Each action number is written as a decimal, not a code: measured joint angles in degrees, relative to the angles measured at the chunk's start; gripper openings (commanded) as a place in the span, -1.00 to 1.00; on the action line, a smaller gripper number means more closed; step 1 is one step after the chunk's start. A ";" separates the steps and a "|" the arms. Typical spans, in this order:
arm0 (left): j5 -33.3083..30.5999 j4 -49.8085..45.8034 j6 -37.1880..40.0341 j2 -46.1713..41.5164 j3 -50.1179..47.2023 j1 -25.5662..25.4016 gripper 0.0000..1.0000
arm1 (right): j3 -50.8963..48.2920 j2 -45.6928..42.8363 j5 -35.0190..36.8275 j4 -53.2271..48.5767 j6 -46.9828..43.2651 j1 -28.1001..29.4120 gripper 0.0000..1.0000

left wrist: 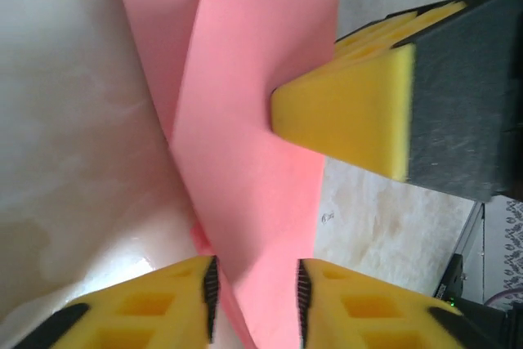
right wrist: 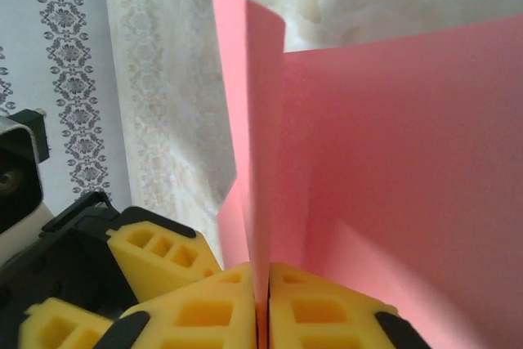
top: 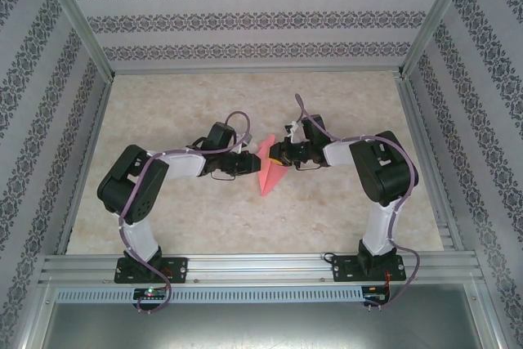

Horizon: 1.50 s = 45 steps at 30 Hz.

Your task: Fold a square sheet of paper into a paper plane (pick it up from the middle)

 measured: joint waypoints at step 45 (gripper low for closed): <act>-0.74 24.09 -35.23 -19.12 -13.90 2.47 0.66 | -0.11 -8.87 -5.03 25.18 22.82 1.38 -0.95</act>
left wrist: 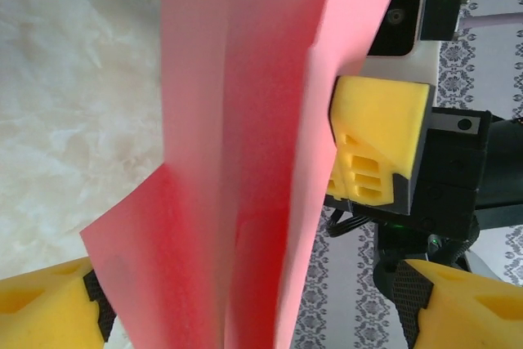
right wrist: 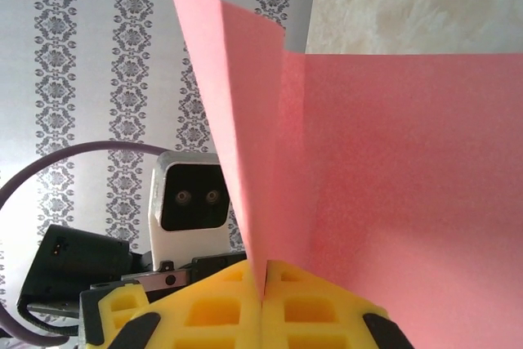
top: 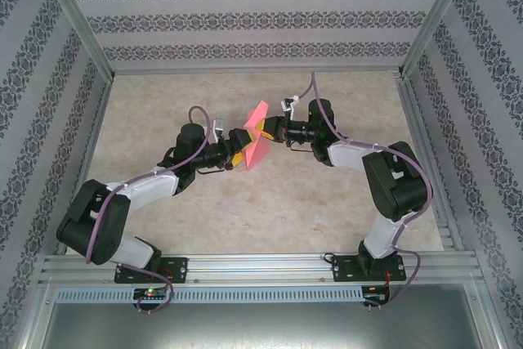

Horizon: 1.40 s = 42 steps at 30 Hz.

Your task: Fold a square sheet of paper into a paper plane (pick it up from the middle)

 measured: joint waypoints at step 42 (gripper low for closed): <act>-0.52 -23.93 15.96 -1.36 9.73 0.11 -0.84 | -1.68 -2.75 0.50 -5.92 -4.44 -2.36 -0.13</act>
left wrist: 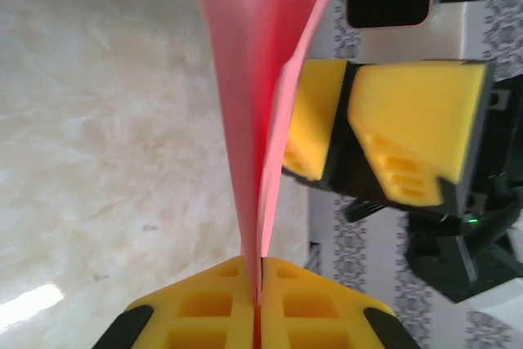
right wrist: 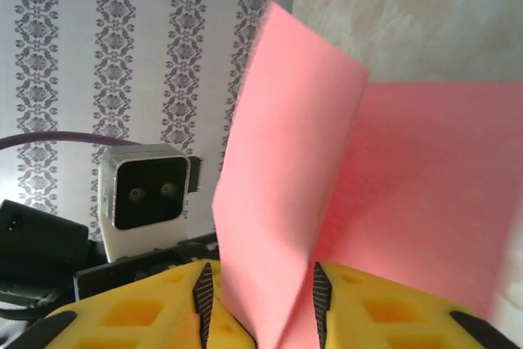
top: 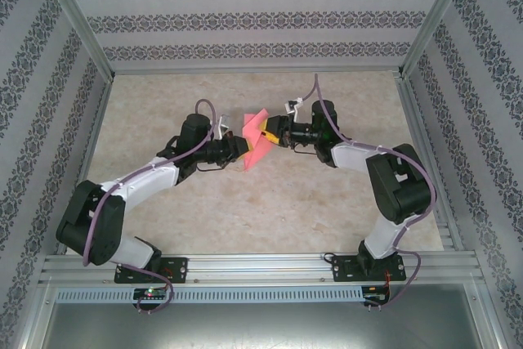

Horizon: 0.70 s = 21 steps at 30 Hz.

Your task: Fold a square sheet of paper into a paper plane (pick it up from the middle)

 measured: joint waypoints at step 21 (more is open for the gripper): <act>-66.40 -62.10 37.27 20.94 33.88 -18.27 -0.86 | 6.54 -10.78 8.31 -46.82 -33.51 -7.37 0.35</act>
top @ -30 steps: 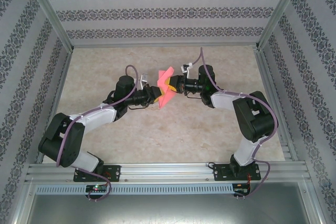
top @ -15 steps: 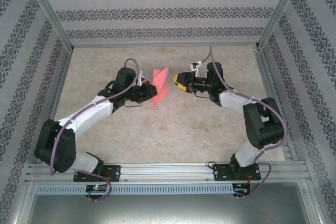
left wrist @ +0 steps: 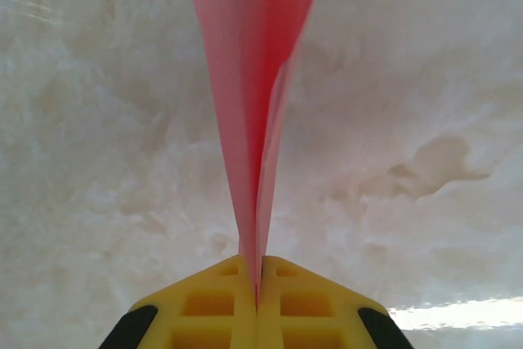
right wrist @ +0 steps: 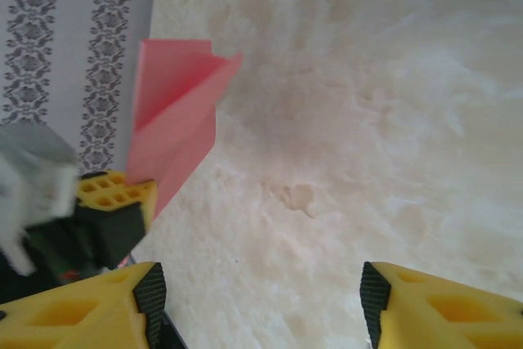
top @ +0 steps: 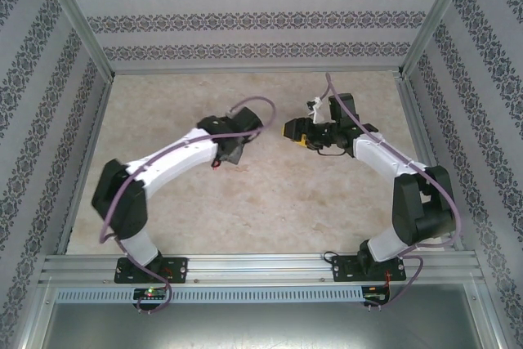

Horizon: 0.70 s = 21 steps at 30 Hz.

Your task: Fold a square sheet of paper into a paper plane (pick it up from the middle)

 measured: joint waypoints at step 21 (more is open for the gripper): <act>2.99 -0.83 1.95 19.39 6.60 -14.53 0.11 | 0.07 -0.22 0.55 -7.13 -5.57 -4.96 0.39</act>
